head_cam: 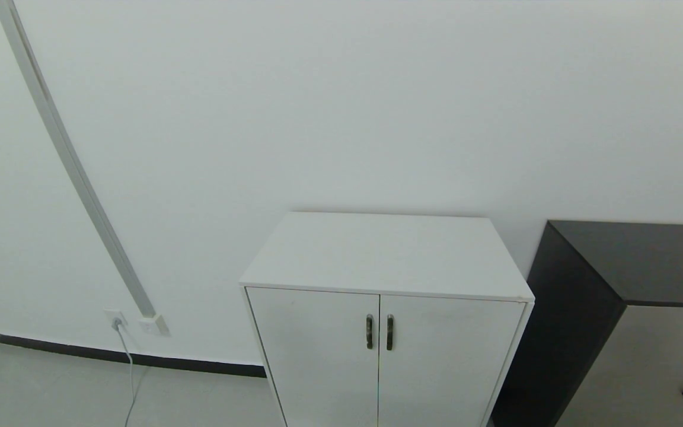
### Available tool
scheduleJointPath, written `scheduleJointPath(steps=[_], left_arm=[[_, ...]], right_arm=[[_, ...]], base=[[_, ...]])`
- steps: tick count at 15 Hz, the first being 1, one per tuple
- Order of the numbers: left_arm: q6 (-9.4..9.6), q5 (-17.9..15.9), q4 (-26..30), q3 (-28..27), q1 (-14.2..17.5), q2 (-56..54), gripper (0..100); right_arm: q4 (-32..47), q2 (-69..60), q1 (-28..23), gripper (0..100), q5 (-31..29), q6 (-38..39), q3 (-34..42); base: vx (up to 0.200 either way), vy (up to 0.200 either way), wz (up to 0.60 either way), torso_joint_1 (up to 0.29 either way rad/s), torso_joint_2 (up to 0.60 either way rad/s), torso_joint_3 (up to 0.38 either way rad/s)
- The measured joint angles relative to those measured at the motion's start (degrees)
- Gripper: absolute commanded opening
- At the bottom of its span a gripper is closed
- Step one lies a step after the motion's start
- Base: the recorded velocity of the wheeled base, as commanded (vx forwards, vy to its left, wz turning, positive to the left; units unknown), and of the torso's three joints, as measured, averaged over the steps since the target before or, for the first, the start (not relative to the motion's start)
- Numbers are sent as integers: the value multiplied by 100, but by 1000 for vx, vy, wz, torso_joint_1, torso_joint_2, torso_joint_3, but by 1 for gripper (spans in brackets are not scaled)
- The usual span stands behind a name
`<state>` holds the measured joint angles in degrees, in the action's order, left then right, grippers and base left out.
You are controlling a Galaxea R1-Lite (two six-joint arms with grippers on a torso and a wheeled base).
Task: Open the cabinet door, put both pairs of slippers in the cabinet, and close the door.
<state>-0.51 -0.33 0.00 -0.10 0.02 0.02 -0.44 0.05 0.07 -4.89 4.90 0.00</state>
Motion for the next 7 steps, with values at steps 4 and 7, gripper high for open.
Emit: scheduleJointPath(steps=[4, 7], left_arm=[[0, -2, 0, 0, 5, 0, 0], [2, -2, 0, 0, 5, 0, 0]], right_arm=[[0, -2, 0, 0, 7, -9, 0], [1, -5, 0, 0, 7, -12, -2]], base=[[0, 0, 0, 0, 0, 0], [0, 0, 0, 0, 0, 0]])
